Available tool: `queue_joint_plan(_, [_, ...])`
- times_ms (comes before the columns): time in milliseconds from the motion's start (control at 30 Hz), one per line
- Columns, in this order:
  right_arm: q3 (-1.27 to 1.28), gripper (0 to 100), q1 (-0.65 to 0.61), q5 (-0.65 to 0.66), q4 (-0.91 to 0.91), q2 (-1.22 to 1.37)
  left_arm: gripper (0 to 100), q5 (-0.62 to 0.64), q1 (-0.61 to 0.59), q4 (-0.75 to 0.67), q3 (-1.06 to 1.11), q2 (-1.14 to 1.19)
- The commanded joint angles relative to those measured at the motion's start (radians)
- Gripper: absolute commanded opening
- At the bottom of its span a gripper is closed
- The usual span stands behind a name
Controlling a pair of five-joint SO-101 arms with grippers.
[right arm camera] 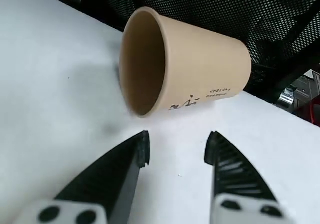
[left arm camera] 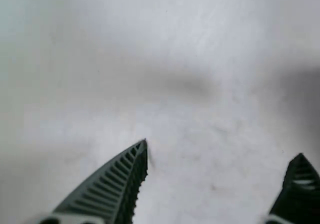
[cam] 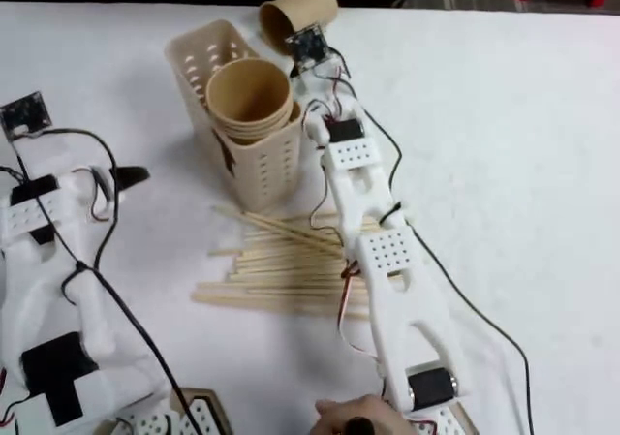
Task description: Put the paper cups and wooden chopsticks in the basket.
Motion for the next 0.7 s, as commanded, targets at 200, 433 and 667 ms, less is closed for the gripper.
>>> queue_joint_plan(200, [-0.061, 13.3, 0.027, 0.006, -0.022, -0.024, 40, 0.011, -0.001, -0.006, -0.006, -0.038])
queue_joint_plan(433, [-0.063, 2.3, 0.082, 0.005, 0.213, -0.165, 29, 0.005, 0.001, 0.002, -0.041, -0.113])
queue_joint_plan(667, [-0.063, 1.8, 0.079, 0.003, 0.634, -0.381, 3, 0.000, 0.001, 0.003, -0.032, -0.458])
